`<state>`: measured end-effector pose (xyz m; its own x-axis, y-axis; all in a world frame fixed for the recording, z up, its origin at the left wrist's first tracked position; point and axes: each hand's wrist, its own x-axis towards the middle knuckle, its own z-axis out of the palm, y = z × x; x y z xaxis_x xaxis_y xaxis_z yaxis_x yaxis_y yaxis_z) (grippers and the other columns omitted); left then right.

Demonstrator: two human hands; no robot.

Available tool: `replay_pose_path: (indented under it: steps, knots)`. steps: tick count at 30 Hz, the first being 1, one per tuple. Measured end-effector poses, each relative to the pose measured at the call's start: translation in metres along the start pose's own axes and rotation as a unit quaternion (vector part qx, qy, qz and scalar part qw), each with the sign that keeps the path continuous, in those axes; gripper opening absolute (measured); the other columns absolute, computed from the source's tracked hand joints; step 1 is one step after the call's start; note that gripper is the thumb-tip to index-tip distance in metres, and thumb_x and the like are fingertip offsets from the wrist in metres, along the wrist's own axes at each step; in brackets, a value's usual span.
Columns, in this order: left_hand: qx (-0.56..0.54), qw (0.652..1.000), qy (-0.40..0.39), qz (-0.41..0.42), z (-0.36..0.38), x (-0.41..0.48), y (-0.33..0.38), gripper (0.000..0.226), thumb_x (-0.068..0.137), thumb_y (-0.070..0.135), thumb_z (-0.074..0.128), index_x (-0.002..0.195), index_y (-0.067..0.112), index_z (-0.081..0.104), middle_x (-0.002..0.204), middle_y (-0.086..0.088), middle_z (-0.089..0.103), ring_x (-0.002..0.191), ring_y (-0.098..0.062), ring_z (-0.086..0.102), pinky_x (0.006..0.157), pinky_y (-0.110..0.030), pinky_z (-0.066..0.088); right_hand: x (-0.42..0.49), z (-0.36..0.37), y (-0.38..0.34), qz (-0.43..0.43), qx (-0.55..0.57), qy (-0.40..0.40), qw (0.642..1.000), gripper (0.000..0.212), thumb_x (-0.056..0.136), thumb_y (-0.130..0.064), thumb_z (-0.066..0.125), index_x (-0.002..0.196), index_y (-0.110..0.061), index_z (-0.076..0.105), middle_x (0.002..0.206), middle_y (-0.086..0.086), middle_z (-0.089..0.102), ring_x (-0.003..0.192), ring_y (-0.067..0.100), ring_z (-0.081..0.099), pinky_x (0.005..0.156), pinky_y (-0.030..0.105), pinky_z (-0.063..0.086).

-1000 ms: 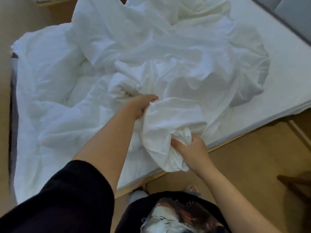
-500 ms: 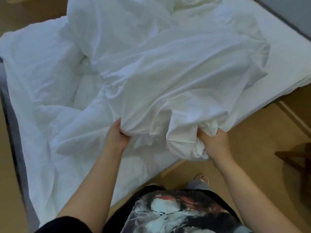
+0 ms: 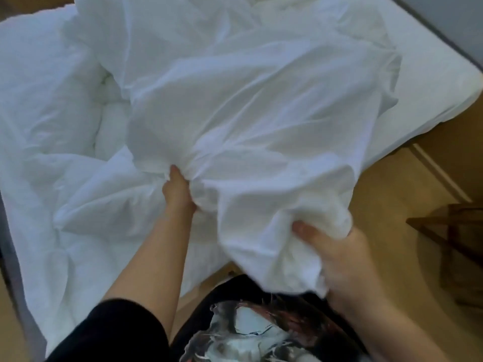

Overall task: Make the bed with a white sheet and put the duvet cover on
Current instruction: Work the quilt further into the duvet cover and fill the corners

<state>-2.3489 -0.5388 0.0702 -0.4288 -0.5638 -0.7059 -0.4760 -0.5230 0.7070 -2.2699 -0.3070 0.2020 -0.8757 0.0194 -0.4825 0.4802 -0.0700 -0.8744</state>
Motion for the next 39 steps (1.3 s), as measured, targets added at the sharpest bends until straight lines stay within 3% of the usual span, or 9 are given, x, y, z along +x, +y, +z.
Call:
replay_pose_path:
  steps: [3, 7, 13, 19, 23, 26, 31, 34, 39]
  knots:
    - [0.04, 0.998, -0.013, -0.052, -0.002, 0.006, 0.001, 0.046, 0.103, 0.03, 0.027, 0.14, 0.006, 0.038, 0.143, -0.013, 0.044, 0.129, -0.03, 0.044, 0.1, -0.032, 0.04, -0.018, 0.011, 0.023, 0.011, -0.035, -0.013, 0.999, 0.007, 0.071, -0.016, 0.076, 0.076, -0.019, 0.072, 0.078, -0.002, 0.074, 0.072, 0.012, 0.07, 0.058, 0.022, 0.054]
    - [-0.002, 0.981, -0.134, -0.142, -0.016, -0.058, -0.023, 0.058, 0.095, 0.042, 0.047, 0.135, 0.001, 0.046, 0.124, -0.029, 0.054, 0.085, -0.033, 0.06, 0.067, -0.026, 0.053, -0.002, 0.012, 0.031, 0.015, -0.064, -0.011, 0.998, 0.021, 0.08, -0.002, 0.069, 0.081, -0.023, 0.067, 0.08, -0.012, 0.073, 0.075, 0.004, 0.069, 0.058, 0.016, 0.052]
    - [-0.014, 0.918, -0.345, -0.193, -0.035, -0.122, -0.038, 0.044, 0.071, 0.06, 0.068, 0.087, 0.02, 0.079, 0.093, -0.005, 0.074, 0.084, -0.017, 0.071, 0.069, -0.029, 0.055, -0.003, 0.021, 0.031, 0.064, -0.166, -0.117, 0.977, 0.008, 0.081, -0.009, 0.068, 0.073, -0.01, 0.065, 0.058, -0.002, 0.067, 0.058, 0.008, 0.065, 0.053, 0.023, 0.052]
    - [0.112, 0.979, -0.169, -0.008, -0.034, -0.141, -0.021, 0.041, 0.099, 0.01, 0.042, 0.059, 0.014, 0.051, 0.04, 0.008, 0.053, 0.052, -0.012, 0.052, 0.039, -0.011, 0.039, -0.055, 0.015, 0.031, -0.022, -0.175, -0.281, 0.943, 0.016, 0.07, -0.02, 0.059, 0.073, -0.034, 0.066, 0.068, -0.014, 0.068, 0.068, -0.002, 0.064, 0.059, 0.013, 0.047]
    - [0.198, 0.969, -0.059, 0.133, -0.046, -0.173, -0.008, 0.033, 0.089, -0.005, 0.049, 0.062, 0.011, 0.038, 0.057, -0.001, 0.044, 0.051, -0.008, 0.036, 0.035, -0.007, 0.031, -0.061, -0.002, 0.045, -0.017, -0.164, -0.299, 0.94, 0.025, 0.077, -0.026, 0.074, 0.097, -0.036, 0.061, 0.095, -0.022, 0.069, 0.091, -0.004, 0.063, 0.074, 0.014, 0.047]
    - [0.129, 0.965, -0.011, 0.229, -0.081, -0.204, -0.027, 0.009, 0.074, 0.002, 0.058, 0.07, 0.009, 0.055, 0.056, 0.003, 0.059, 0.046, -0.005, 0.05, 0.041, -0.009, 0.038, -0.047, -0.02, 0.062, 0.097, -0.013, -0.261, 0.96, 0.068, 0.061, -0.054, 0.076, 0.121, -0.03, 0.053, 0.121, -0.011, 0.064, 0.109, 0.007, 0.06, 0.086, 0.023, 0.049]
    - [0.108, 0.985, 0.029, -0.134, -0.117, -0.189, -0.129, 0.034, 0.093, 0.005, 0.05, 0.125, -0.005, 0.049, 0.118, -0.022, 0.06, 0.087, -0.026, 0.062, 0.06, -0.019, 0.047, -0.033, -0.016, 0.093, 0.263, -0.067, -0.3, 0.914, 0.104, 0.052, -0.061, 0.078, 0.139, -0.03, 0.032, 0.136, -0.003, 0.05, 0.12, 0.022, 0.052, 0.103, 0.048, 0.041]
    - [0.151, 0.972, 0.077, -0.162, -0.118, -0.144, -0.15, 0.036, 0.094, 0.005, 0.049, 0.128, -0.007, 0.049, 0.132, -0.024, 0.052, 0.113, -0.033, 0.056, 0.074, -0.028, 0.041, -0.03, -0.003, 0.113, 0.234, -0.197, -0.284, 0.909, 0.093, 0.072, -0.053, 0.071, 0.145, -0.036, 0.016, 0.137, -0.008, 0.036, 0.123, 0.016, 0.042, 0.104, 0.038, 0.038]
    - [0.15, 0.971, 0.078, -0.171, -0.115, -0.11, -0.15, 0.03, 0.092, -0.002, 0.043, 0.12, -0.009, 0.052, 0.107, -0.022, 0.061, 0.089, -0.033, 0.059, 0.063, -0.03, 0.041, 0.0, 0.007, 0.123, 0.221, -0.259, -0.241, 0.909, 0.075, 0.087, -0.043, 0.06, 0.147, -0.027, 0.018, 0.143, 0.004, 0.034, 0.12, 0.019, 0.04, 0.092, 0.031, 0.036]
